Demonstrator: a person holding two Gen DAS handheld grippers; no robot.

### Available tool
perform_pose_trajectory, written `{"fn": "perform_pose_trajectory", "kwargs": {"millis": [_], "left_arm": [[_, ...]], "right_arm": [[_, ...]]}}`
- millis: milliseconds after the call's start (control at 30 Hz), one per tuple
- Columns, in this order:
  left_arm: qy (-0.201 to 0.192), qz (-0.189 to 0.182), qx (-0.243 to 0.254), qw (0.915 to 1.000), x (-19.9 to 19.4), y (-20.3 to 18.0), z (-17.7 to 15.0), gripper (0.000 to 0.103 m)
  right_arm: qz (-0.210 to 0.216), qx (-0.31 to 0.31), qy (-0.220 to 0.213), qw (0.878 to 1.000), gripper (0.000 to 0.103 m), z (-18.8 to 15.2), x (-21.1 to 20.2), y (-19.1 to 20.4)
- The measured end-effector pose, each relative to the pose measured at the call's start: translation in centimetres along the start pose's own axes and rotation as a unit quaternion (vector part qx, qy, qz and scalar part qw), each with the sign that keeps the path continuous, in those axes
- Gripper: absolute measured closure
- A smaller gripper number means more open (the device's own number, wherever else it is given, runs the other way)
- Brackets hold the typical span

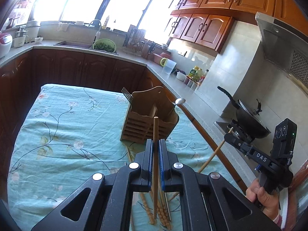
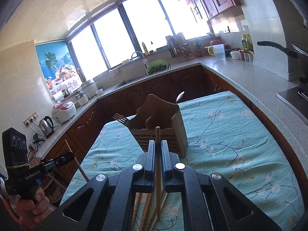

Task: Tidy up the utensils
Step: 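Lift the chopstick with the left tool into the holder while the right tool inserts its chopstick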

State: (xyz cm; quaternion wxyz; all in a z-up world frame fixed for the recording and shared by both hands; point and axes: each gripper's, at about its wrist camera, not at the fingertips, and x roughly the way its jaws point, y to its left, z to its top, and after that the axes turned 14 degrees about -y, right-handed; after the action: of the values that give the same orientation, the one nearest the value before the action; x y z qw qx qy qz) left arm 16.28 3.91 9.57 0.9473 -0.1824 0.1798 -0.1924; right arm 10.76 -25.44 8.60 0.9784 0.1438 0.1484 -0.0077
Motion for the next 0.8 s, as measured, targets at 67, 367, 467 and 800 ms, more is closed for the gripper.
{"fn": "perform_pose_trajectory", "kwargs": {"millis": [67,367,467,800], "left_arm": [[-0.006,-0.001,0.002,1.0,-0.3,0.0,0.2,0.099],[-0.028,0.002,0.004,0.9996,-0.3,-0.1,1.0,0.099],[-0.038,0.004,0.004,0.9993,-0.1,-0.1,1.4,0.099],[-0.085,0.007,0.013,0.9963,2.0,-0.5,4.5,0.099]], "right_arm": [[0.0,-0.002,-0.007,1.0,0.098,0.4,-0.2,0.1],[0.001,0.001,-0.015,1.0,0.098,1.0,0.1,-0.2],[0.002,0.001,-0.018,1.0,0.098,1.1,0.1,-0.2],[0.003,-0.004,-0.061,0.998,0.098,4.8,1.0,-0.1]]}}
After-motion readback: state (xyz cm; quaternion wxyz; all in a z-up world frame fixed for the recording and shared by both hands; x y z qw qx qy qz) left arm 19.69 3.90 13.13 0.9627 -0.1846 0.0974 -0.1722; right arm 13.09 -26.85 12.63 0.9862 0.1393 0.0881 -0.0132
